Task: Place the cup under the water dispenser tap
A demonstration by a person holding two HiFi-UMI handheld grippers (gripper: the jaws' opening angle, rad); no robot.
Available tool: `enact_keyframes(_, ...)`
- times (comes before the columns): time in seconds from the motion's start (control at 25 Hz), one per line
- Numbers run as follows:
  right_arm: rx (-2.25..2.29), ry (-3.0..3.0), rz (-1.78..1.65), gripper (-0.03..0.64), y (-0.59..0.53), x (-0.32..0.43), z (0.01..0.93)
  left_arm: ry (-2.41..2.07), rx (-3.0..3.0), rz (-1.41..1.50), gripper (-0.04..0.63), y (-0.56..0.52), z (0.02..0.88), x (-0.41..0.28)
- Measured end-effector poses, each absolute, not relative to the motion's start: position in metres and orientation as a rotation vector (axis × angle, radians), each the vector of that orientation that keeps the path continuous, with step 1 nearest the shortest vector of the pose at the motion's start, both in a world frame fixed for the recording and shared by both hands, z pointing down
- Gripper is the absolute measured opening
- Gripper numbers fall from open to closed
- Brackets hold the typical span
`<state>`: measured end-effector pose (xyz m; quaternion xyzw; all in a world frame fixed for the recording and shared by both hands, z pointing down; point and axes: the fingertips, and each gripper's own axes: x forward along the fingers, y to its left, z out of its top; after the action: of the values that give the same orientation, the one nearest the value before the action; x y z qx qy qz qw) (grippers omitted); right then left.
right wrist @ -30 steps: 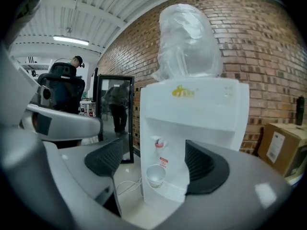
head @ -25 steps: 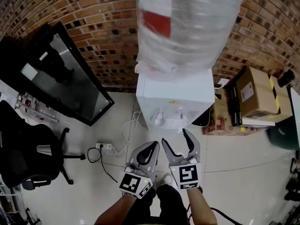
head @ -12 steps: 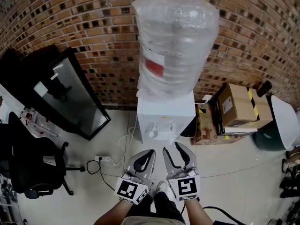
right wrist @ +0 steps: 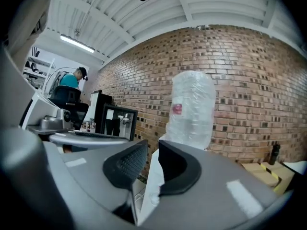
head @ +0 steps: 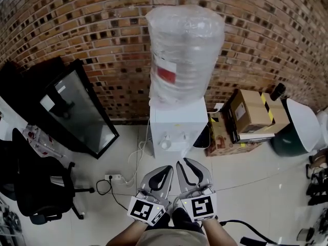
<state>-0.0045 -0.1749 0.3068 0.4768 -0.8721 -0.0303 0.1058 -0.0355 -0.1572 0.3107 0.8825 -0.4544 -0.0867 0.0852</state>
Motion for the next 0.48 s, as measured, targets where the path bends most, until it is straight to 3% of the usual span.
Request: enact_keyframes(0.48, 1.394, -2.589, -0.104, 0.015, -0.118, -0.001, 0.293, -1.363, 2.654, -0.319, -0.011, -0.105, 0.285, -0.039)
